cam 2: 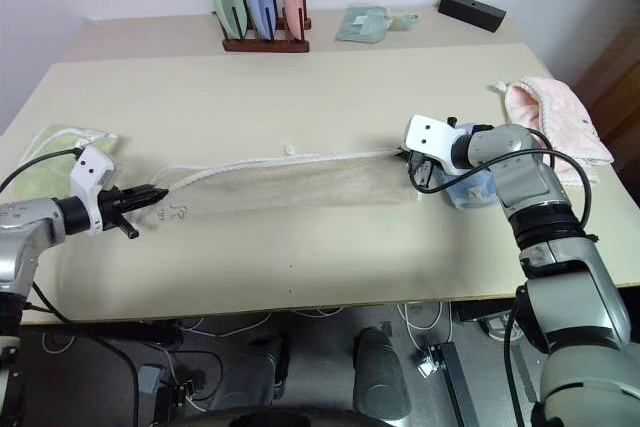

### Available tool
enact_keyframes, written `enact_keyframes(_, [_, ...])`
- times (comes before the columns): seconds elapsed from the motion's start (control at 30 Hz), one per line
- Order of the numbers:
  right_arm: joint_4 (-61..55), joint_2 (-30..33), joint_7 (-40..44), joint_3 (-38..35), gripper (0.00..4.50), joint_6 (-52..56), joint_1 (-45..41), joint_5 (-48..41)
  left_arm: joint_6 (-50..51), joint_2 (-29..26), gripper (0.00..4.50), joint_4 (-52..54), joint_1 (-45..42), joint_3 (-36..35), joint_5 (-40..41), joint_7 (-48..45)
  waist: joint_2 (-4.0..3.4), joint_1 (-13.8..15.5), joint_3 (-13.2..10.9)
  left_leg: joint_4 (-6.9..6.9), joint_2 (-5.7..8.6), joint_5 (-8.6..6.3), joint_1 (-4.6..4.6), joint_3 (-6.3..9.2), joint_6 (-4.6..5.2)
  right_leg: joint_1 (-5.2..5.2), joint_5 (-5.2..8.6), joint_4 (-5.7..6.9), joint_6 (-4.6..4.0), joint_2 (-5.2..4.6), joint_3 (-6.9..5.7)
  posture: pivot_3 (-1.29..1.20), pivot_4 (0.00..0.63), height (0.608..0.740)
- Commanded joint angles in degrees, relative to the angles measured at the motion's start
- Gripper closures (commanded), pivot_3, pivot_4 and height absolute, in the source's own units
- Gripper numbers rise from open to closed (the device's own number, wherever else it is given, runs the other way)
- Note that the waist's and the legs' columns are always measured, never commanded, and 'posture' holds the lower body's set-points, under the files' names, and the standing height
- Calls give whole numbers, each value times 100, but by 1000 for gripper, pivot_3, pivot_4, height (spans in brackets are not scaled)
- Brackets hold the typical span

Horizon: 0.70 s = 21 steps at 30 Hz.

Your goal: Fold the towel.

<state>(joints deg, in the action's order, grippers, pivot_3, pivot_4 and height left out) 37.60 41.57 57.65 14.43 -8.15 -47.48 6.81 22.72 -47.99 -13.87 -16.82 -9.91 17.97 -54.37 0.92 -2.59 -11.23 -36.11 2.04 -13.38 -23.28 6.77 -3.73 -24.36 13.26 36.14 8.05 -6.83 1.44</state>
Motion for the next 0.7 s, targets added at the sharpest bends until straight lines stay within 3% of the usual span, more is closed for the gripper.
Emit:
enact_keyframes(0.03, [218,2,-70,-84,4483,-281,-228,105,-159,29,4500,-114,-194,-50,-55,71,0,3,0,0,0,0,0,0,0,0,0,0,0,0,0,0,150,740])
enact_keyframes(0.2, [355,-30,-159,-163,4483,-392,-245,162,-152,85,4500,-265,-306,-68,-60,75,0,-6,0,-1,0,0,0,0,-1,0,0,3,0,0,0,0,150,740])
enact_keyframes(0.3, [379,-38,-259,-224,4500,-363,-237,142,7,117,3552,-298,-325,-146,30,119,0,-6,0,0,0,0,2,0,0,-1,0,4,0,1,0,0,150,740])
enact_keyframes(0.4, [248,-48,-430,-329,3708,-300,-201,69,16,155,2176,-295,-324,-279,94,227,-1,-4,0,0,0,0,1,0,-1,-1,0,4,0,1,0,0,150,740])
enact_keyframes(0.53, [-143,9,-682,-470,1711,-260,18,62,-44,291,96,-449,-434,-538,77,751,0,-1,0,0,0,0,2,1,-1,-1,0,4,0,1,0,0,150,740])
enact_keyframes(0.7, [-979,157,-917,-702,1695,8,488,60,111,612,39,-534,-671,-1031,333,1425,1,14,1,-4,2,0,0,2,-1,-1,-1,6,1,0,0,0,150,740])
